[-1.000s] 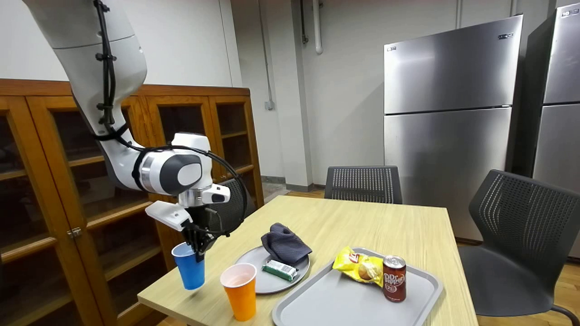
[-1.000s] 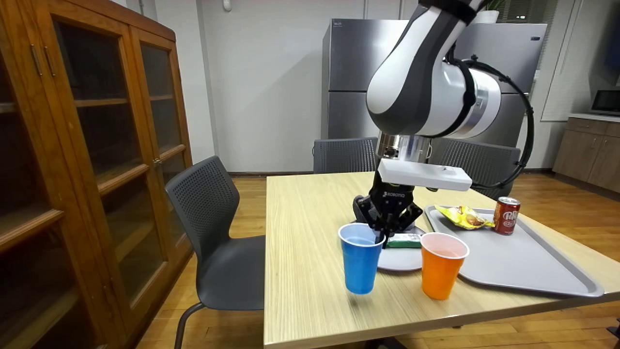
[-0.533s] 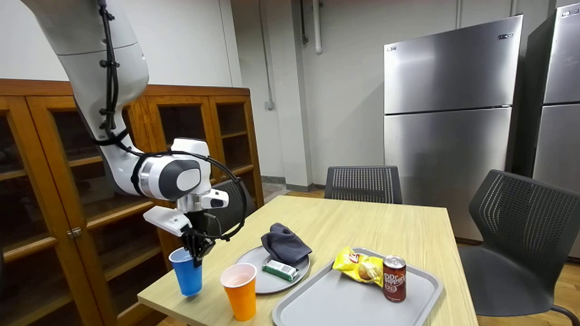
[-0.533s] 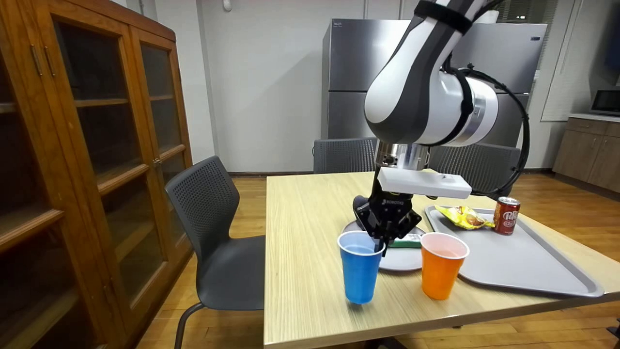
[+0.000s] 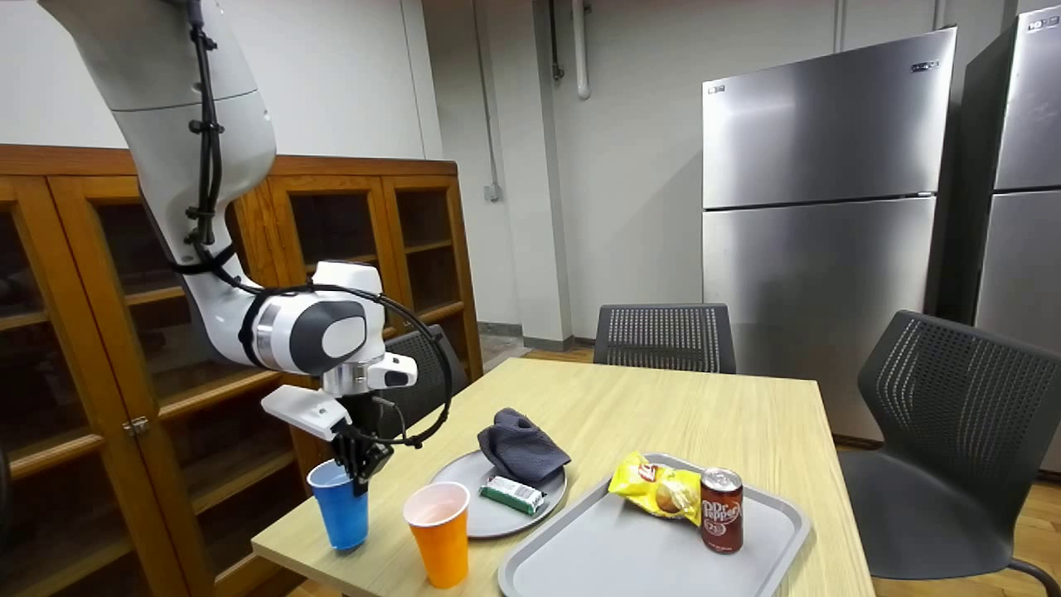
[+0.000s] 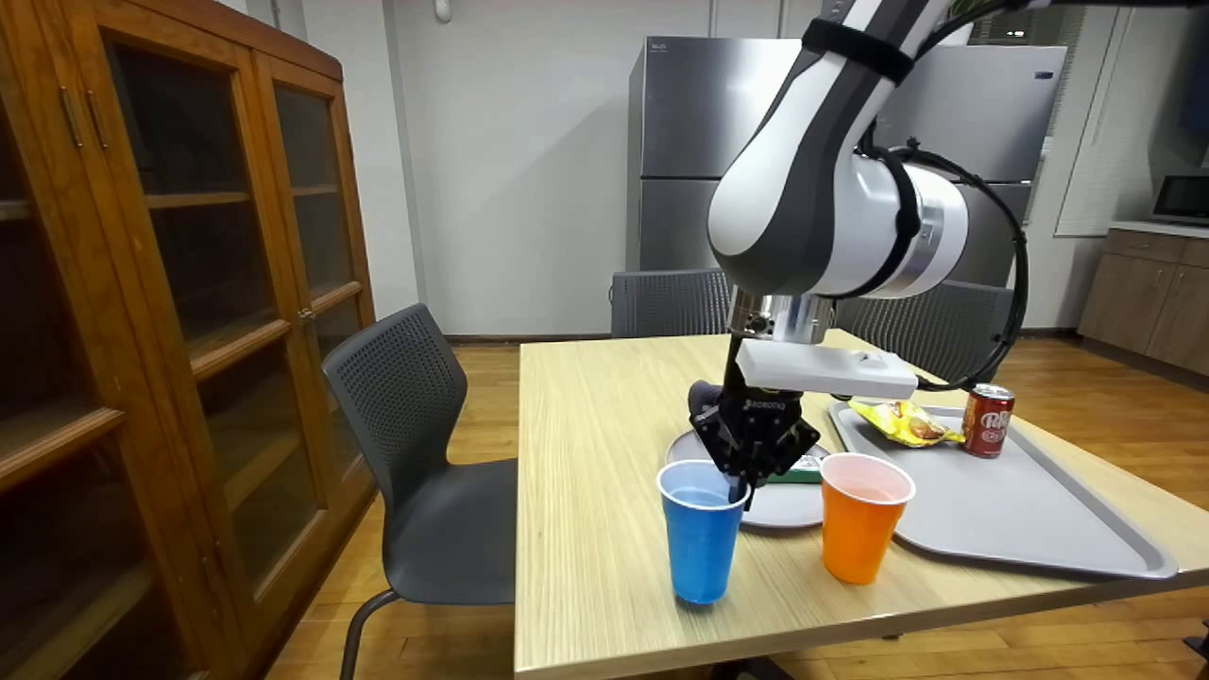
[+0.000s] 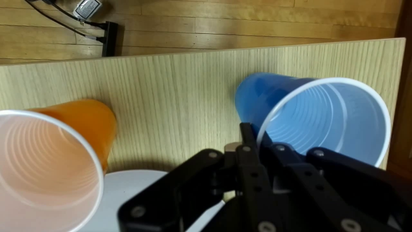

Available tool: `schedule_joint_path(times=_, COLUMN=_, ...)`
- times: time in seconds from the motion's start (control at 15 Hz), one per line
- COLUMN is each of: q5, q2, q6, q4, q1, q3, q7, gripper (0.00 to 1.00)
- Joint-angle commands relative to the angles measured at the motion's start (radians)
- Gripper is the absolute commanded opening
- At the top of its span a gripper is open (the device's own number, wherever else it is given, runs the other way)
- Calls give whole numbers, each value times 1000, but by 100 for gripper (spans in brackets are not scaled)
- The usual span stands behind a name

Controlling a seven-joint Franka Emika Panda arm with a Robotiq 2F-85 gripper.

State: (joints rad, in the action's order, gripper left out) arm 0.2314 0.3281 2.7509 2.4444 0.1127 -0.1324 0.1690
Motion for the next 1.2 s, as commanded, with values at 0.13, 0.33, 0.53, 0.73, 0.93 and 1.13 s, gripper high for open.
schedule_joint_path(times=0.13, q5=19, q2=5, q6=1, q4=-7, q1=-17, q3=-18, q7=-29, gripper=31)
schedule_joint_path(times=0.33, q5=21, q2=5, q6=1, q4=-7, q1=-18, q3=-19, q7=-31, gripper=52)
schedule_joint_path(times=0.53, q5=23, q2=2, q6=-1, q4=-7, q1=-20, q3=-20, q7=-33, gripper=73)
schedule_joint_path(times=0.73, q5=25, q2=-3, q6=-2, q4=-5, q1=-22, q3=-21, q7=-35, gripper=97)
schedule_joint_path(times=0.93, q5=21, q2=-18, q6=-15, q4=-1, q1=-22, q3=-17, q7=-31, gripper=100)
schedule_joint_path(times=1.13, q5=9, q2=-49, q6=-37, q4=5, q1=-18, q3=-8, q7=-18, gripper=100)
